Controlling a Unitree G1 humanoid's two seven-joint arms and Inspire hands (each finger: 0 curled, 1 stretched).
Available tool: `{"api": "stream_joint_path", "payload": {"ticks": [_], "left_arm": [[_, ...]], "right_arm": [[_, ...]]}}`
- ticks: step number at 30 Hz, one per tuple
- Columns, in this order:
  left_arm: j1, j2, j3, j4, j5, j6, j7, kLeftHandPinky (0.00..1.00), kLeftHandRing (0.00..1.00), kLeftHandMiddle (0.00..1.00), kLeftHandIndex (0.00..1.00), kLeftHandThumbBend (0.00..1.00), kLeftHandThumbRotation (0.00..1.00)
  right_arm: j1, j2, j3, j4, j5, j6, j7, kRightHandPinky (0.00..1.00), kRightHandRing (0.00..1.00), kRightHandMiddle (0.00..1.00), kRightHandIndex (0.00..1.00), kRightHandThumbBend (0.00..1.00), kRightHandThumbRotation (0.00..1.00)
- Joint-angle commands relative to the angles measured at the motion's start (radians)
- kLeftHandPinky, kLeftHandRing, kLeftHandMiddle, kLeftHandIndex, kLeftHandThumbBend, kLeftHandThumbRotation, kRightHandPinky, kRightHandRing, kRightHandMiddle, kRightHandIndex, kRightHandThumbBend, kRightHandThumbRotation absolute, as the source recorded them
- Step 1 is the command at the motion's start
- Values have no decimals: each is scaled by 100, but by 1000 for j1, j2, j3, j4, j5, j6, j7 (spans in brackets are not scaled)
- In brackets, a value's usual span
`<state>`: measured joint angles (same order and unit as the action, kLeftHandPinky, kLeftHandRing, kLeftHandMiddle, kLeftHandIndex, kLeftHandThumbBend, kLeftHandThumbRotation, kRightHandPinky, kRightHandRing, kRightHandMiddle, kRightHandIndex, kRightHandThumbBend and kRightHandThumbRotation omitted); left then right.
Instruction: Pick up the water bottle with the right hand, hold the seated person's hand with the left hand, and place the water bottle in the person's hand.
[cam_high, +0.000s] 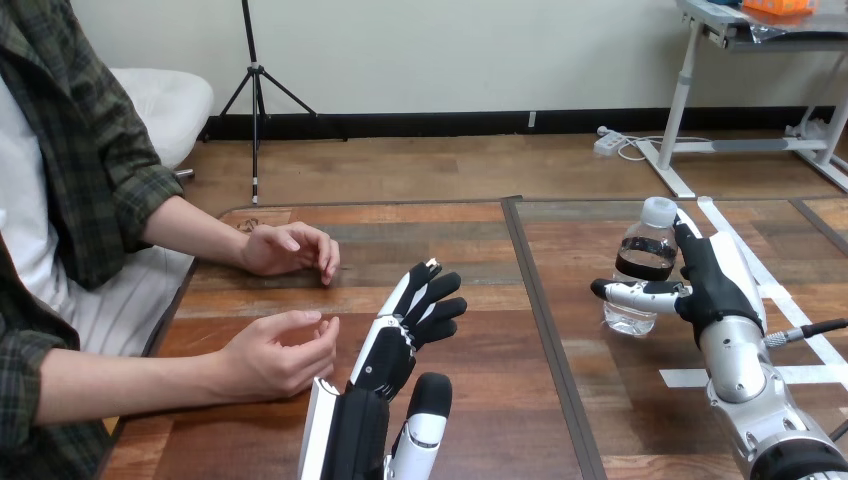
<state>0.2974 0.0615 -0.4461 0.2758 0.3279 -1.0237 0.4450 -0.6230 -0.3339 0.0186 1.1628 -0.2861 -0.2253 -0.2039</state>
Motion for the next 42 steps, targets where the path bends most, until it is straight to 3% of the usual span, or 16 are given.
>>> {"api": "stream_joint_path", "payload": {"ticks": [1,12,25,34,42], "left_arm": [[16,-97,22,-26,8,-19,10,77,81,85,90,45,94],[23,-98,14,-29,-1,-10,8,76,80,85,90,45,94],[27,-101,15,-29,7,-9,14,77,81,85,90,45,95],[27,-102,18,-26,14,-14,19,77,81,85,90,46,96],[27,-101,15,-21,8,-20,18,78,81,86,90,47,95]], "right_arm": [[-106,-33,1,18,3,-41,-2,92,99,99,96,75,3],[-120,-30,6,65,0,-56,3,92,96,97,94,74,2],[-134,-30,31,100,-22,-46,-13,88,93,94,92,75,9],[-141,-13,0,111,19,-42,-6,85,89,92,90,77,9],[-141,9,-61,111,105,-51,27,81,86,91,88,76,6]]}}
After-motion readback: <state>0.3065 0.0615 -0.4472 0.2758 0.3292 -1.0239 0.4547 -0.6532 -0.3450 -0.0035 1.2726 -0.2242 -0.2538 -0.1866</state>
